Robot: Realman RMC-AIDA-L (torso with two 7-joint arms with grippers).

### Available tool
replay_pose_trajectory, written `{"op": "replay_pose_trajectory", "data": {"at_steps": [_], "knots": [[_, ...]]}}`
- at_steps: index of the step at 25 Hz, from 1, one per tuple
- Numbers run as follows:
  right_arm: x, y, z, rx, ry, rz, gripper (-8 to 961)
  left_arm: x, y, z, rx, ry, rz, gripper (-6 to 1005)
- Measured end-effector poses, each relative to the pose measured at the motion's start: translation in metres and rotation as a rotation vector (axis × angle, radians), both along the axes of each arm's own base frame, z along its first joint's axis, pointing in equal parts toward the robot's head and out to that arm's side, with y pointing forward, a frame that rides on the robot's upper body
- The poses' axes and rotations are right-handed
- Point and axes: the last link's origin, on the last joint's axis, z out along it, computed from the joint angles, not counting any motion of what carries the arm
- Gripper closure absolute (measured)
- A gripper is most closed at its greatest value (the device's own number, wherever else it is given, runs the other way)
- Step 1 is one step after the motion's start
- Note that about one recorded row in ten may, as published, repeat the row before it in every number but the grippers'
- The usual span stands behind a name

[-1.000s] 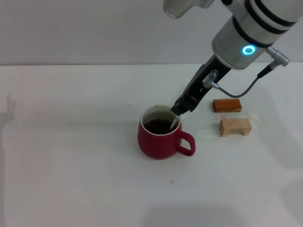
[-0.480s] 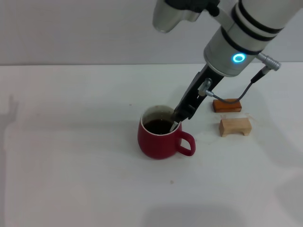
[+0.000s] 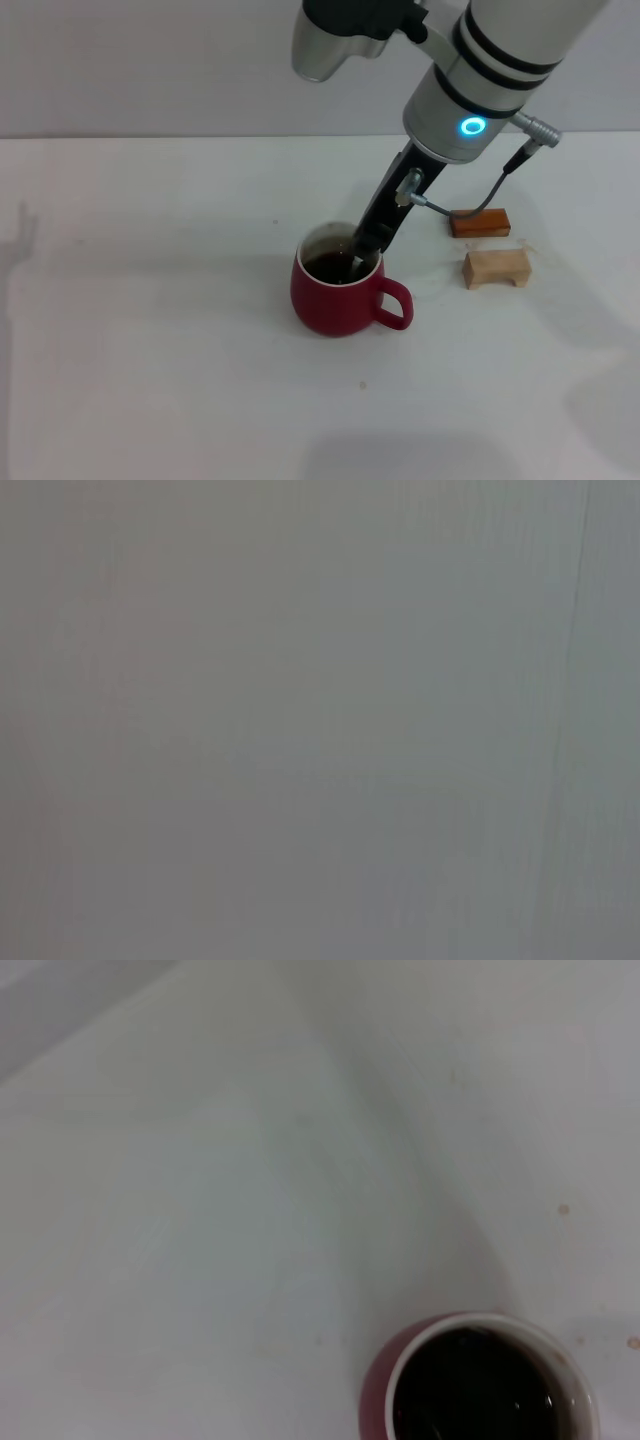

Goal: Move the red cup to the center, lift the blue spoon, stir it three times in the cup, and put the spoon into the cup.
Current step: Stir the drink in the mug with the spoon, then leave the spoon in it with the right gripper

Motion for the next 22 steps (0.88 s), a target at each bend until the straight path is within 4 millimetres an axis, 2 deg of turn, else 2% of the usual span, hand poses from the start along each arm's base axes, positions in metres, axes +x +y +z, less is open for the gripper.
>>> {"op": "replay_pose_trajectory", "data": {"at_steps": [7,13,18,22], "knots": [[-0.005,0.003,-0.005,0.016,0.016,0.025,816,0.004,0.004,-0.001,-0.001,-0.001,-0.011,140],[-0.01,0.014,-0.008,0.053,0.021,0.038,816,0.006,0.006,-0.002,-0.005,-0.004,-0.015,140],[-0.006,0.024,-0.007,0.092,-0.04,0.046,816,0.007,0.007,-0.002,-0.007,-0.005,-0.017,140],[-0.005,0.022,-0.006,0.081,-0.056,0.04,816,0.007,0.007,-0.003,-0.009,-0.006,-0.017,140]]}}
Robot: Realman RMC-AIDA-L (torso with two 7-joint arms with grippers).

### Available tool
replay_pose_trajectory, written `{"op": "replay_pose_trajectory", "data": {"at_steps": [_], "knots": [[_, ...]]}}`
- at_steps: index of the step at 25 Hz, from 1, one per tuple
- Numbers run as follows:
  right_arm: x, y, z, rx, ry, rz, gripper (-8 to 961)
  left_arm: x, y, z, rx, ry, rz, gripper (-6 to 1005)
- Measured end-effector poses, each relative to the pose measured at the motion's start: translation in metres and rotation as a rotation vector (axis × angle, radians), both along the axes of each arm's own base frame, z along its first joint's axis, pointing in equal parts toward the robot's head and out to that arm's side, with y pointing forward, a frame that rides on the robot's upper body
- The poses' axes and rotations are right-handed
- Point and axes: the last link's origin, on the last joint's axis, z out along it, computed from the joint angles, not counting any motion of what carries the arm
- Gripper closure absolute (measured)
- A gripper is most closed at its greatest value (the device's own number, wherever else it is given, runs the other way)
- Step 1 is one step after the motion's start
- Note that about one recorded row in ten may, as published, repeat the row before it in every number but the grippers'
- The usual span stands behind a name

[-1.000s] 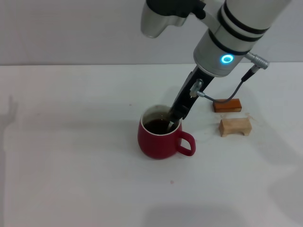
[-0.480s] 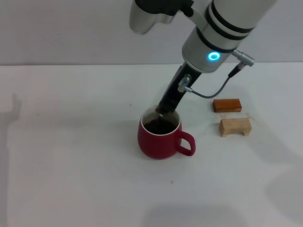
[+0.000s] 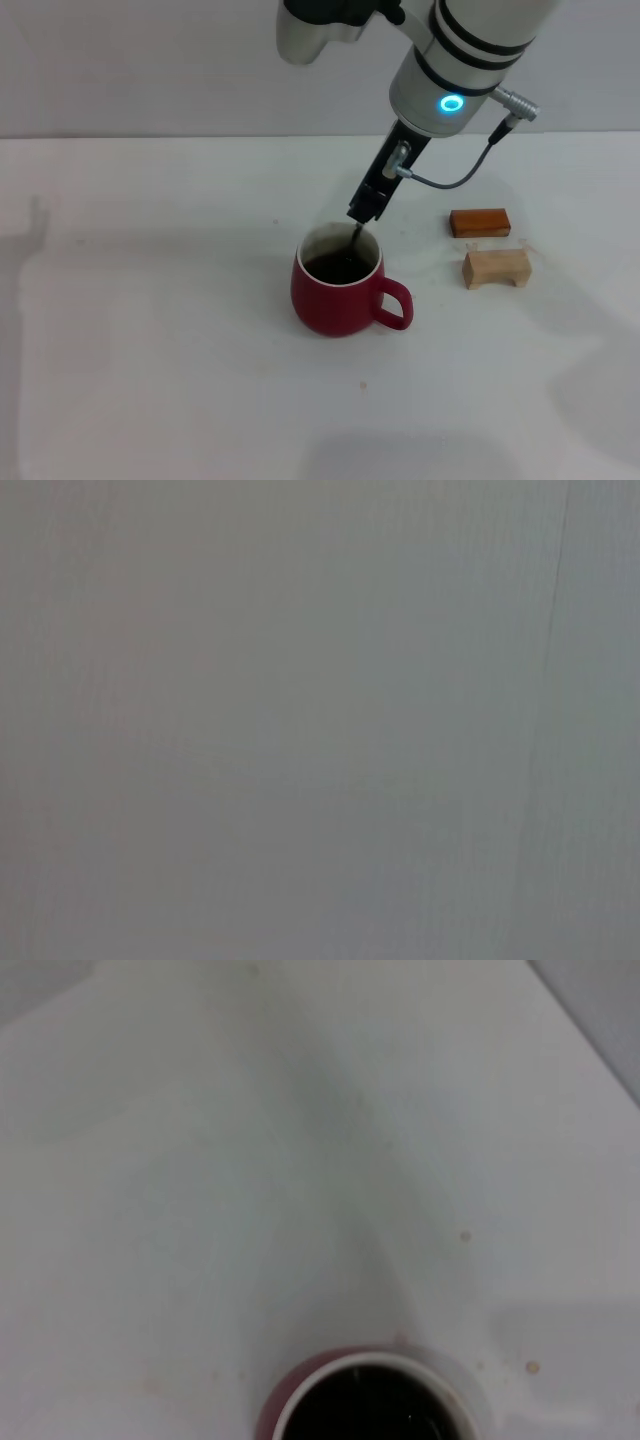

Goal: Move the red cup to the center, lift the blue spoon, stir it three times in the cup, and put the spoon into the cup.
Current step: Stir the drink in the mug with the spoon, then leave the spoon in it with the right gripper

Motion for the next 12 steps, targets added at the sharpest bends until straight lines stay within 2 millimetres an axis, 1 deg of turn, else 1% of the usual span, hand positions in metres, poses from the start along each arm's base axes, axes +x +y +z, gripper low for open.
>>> {"op": "replay_pose_trajectory", "data": {"at_steps": [7,12], "knots": [[0.0,-0.008,0.001,-0.053,-0.029,-0.006,817,0.0,0.0,0.0,-0.001,0.0,0.0,140],[-0.006,-0.016,-0.004,-0.103,-0.011,-0.009,817,0.0,0.0,0.0,-0.001,0.0,-0.001,140]]}}
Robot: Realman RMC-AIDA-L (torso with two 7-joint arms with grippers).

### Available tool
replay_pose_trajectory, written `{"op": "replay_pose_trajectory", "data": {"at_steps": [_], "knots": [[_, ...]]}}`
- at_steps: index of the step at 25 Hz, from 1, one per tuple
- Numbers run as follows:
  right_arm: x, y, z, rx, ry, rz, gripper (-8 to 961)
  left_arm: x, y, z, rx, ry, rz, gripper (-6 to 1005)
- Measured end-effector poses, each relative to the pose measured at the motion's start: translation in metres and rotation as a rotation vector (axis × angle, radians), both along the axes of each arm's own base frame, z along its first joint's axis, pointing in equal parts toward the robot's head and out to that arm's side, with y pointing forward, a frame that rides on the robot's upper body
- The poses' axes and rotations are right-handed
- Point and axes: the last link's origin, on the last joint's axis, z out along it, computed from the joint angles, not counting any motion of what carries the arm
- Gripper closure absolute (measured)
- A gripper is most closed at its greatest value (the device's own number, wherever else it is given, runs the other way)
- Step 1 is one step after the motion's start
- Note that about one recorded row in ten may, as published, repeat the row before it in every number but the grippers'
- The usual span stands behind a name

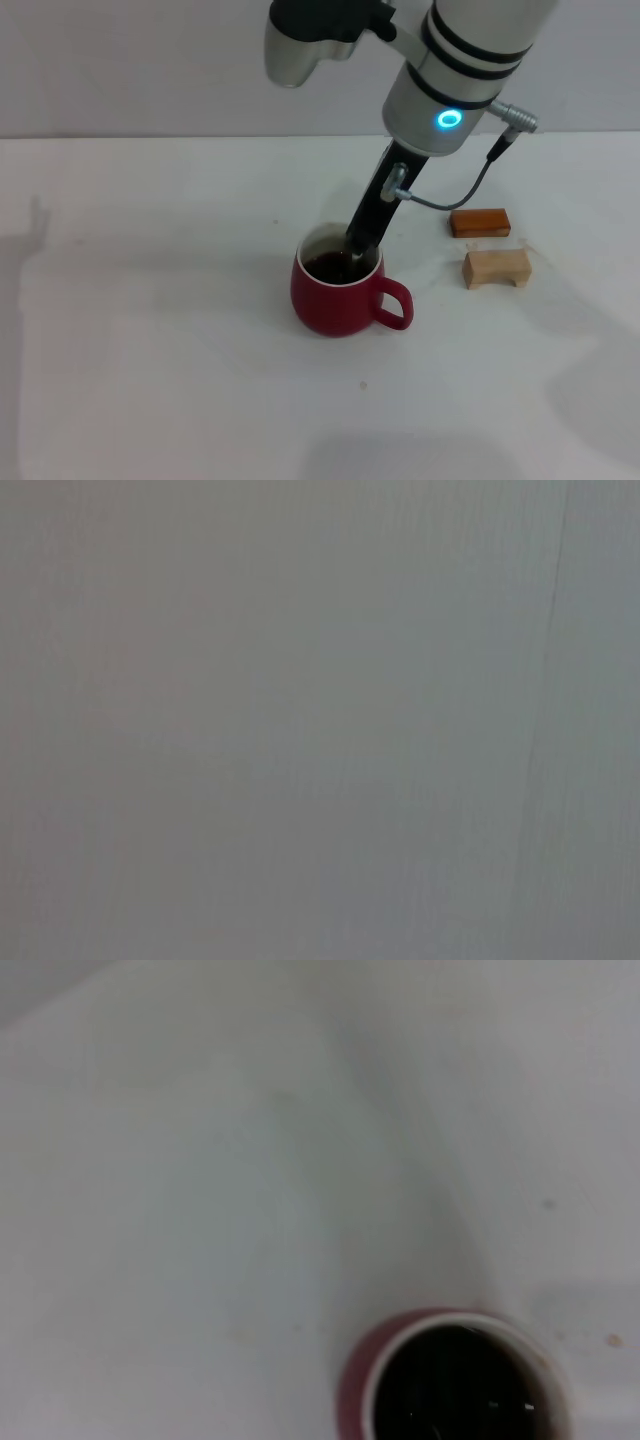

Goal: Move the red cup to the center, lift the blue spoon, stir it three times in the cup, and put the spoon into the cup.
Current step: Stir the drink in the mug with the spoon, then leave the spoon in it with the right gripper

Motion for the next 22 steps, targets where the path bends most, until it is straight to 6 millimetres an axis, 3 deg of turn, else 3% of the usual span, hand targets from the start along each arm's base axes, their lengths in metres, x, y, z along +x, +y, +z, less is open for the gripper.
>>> {"op": "replay_pose_trajectory", "data": {"at_steps": [9,15,22], "knots": [[-0.011,0.008,-0.004,0.041,0.065,0.044,818,0.002,0.002,0.0,0.0,0.0,-0.006,140],[-0.007,0.017,0.001,0.096,0.02,0.064,818,0.004,0.004,0.0,0.0,0.0,-0.011,140],[-0.001,0.013,0.005,0.071,-0.029,0.047,819,0.005,0.006,0.0,-0.001,0.0,-0.015,140]]}}
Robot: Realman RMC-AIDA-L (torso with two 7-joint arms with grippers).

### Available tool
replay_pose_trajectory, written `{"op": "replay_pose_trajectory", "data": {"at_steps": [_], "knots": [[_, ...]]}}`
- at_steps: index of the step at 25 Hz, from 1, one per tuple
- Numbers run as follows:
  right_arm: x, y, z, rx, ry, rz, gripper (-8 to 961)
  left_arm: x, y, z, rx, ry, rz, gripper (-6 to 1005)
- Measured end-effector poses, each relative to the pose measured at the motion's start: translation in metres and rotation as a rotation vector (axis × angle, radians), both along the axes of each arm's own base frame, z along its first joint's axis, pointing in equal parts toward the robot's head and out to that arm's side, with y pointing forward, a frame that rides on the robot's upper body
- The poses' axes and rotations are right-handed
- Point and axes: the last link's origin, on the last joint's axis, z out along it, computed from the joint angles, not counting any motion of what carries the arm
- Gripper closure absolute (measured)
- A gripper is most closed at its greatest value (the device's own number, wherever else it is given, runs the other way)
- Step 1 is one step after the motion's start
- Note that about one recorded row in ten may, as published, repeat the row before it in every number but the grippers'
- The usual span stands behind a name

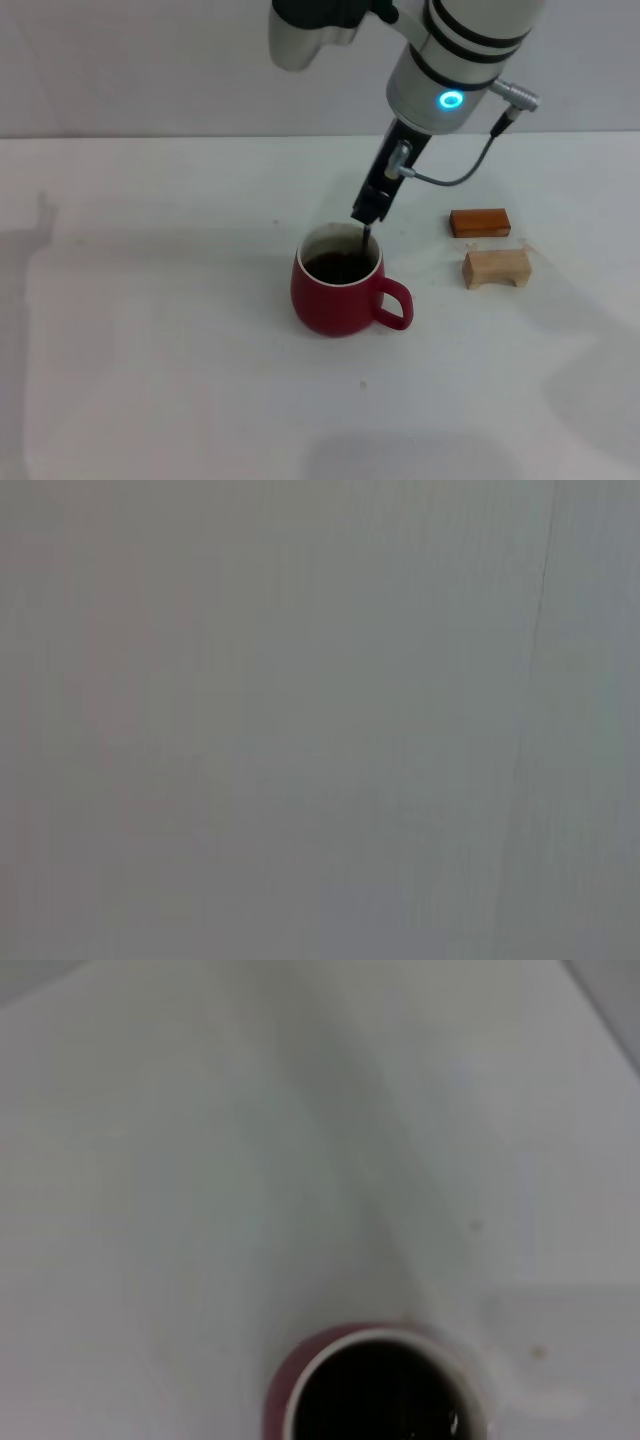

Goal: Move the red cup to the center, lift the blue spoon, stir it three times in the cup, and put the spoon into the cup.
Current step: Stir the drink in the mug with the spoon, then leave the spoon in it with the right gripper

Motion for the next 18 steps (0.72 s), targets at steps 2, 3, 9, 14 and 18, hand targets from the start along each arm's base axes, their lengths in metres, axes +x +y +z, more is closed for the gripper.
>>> {"op": "replay_pose_trajectory", "data": {"at_steps": [2,3,9,14,18], "knots": [[0.0,-0.004,-0.001,-0.024,-0.006,-0.006,819,0.0,0.0,0.0,0.0,0.0,-0.001,140],[0.0,-0.006,-0.002,-0.038,-0.006,-0.009,819,0.001,0.001,0.0,0.0,0.0,-0.001,140],[-0.005,-0.015,-0.007,-0.095,0.033,-0.018,817,0.001,0.001,0.0,0.0,0.0,-0.002,140],[-0.013,-0.008,-0.009,-0.06,0.074,0.013,811,0.001,0.002,0.0,0.0,0.0,-0.004,140],[-0.015,-0.003,-0.009,-0.027,0.094,0.021,807,0.002,0.002,0.0,0.0,-0.006,-0.006,140]]}}
